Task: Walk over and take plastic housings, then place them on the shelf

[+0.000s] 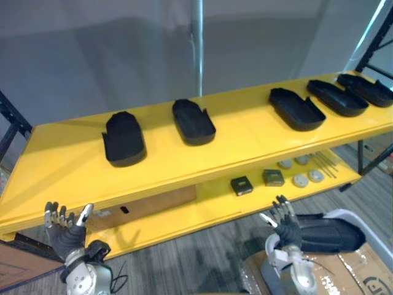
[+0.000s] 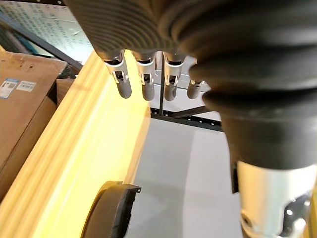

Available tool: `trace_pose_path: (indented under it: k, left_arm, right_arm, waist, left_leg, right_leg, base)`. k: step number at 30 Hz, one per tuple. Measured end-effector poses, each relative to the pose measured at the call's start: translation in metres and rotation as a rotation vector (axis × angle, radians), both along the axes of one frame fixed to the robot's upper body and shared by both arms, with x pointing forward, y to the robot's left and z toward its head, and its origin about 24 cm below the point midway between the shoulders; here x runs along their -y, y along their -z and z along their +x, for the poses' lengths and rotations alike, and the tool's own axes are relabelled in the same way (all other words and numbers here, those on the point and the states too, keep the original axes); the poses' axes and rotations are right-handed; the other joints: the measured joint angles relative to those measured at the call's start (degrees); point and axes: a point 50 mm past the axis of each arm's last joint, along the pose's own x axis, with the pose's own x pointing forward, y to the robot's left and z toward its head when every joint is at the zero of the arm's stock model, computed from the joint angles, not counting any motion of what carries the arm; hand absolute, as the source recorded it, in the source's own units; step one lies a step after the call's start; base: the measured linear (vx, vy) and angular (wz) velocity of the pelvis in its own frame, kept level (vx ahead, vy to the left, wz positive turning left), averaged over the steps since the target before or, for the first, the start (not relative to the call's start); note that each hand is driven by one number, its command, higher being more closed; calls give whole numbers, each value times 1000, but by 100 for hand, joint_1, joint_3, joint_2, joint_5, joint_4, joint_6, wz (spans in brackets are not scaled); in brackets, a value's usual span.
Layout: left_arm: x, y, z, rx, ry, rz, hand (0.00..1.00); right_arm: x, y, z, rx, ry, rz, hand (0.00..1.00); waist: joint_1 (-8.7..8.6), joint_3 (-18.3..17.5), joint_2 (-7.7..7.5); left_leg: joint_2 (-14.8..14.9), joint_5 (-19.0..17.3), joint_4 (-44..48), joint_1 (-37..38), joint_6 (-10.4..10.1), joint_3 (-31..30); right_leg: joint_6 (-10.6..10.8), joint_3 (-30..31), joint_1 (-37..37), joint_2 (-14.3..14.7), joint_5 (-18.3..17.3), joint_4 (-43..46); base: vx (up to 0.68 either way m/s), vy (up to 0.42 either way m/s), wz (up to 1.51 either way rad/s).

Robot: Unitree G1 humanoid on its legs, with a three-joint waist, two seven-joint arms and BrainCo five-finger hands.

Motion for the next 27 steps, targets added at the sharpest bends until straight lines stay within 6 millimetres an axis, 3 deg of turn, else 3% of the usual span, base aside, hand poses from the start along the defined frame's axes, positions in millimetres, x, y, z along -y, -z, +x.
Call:
trace_pose_path:
  k: [6,14,21,27]
  left_arm:
    - [1,-4,2,36,28,20,0]
    - [3,-7,6,56,71,37,0]
    - [19,-17,27,144,152,30,0]
    - [27,-17,30,147,205,26,0]
  right_arm:
    - [-5,-1,14,12,23,0,0]
    - [-6,-2,15,20,5,7,0]
    - [-14,-3,18,28,-30,6,0]
    - [-15,-6,18,53,-14,5,0]
  waist:
    - [43,-10,-72]
    - [88,13,-88]
    - [155,95,-112]
    - [154,197,-139]
  left_leg:
    - [-30,61,-72,-17,6,-111]
    - [-45,55,-80,-100,13,-128]
    - [-108,55,-35,-211,41,-243]
    - [-99,54,-44,-199,41,-303]
  right_leg:
    - [11,-131,10,-26,-27,3]
    - [19,-160,-17,-44,-35,-6]
    - [41,-314,-42,-109,-44,4]
    - [40,-428,-6,-103,-44,42]
  base:
    - [25,13,13]
    - [2,7,2]
    - [3,20,10]
    - [10,12,5]
